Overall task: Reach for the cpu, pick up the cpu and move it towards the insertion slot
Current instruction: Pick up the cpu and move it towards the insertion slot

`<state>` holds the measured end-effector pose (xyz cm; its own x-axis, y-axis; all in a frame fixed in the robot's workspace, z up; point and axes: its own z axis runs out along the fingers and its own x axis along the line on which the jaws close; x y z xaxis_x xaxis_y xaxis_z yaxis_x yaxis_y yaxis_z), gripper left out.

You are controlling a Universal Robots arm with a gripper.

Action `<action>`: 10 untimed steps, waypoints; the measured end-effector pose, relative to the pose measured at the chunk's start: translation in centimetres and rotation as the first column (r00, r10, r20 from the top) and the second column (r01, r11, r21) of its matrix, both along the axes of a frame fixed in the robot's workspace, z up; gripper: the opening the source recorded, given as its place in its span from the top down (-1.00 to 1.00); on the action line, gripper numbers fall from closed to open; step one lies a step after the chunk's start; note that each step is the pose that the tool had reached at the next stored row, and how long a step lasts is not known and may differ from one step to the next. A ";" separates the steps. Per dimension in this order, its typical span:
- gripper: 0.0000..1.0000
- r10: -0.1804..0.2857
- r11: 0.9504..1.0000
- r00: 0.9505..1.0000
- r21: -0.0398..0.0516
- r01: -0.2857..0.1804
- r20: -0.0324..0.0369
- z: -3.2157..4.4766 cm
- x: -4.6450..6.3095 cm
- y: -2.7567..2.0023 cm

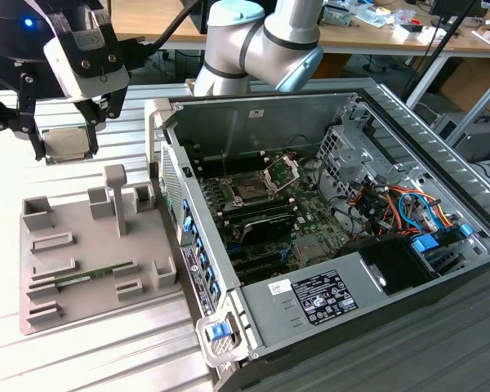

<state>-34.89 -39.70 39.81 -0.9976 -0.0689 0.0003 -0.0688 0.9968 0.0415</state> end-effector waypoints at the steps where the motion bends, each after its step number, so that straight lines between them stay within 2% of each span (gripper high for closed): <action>1: -0.10 0.000 1.000 1.000 0.000 0.000 0.000 0.00 0.2 0.00; 10: -0.10 0.000 1.000 1.000 0.000 0.000 0.000 0.00 1.3 0.00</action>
<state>-33.61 -39.70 39.81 -0.9976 -0.0689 0.0003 -0.0688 0.9968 0.0415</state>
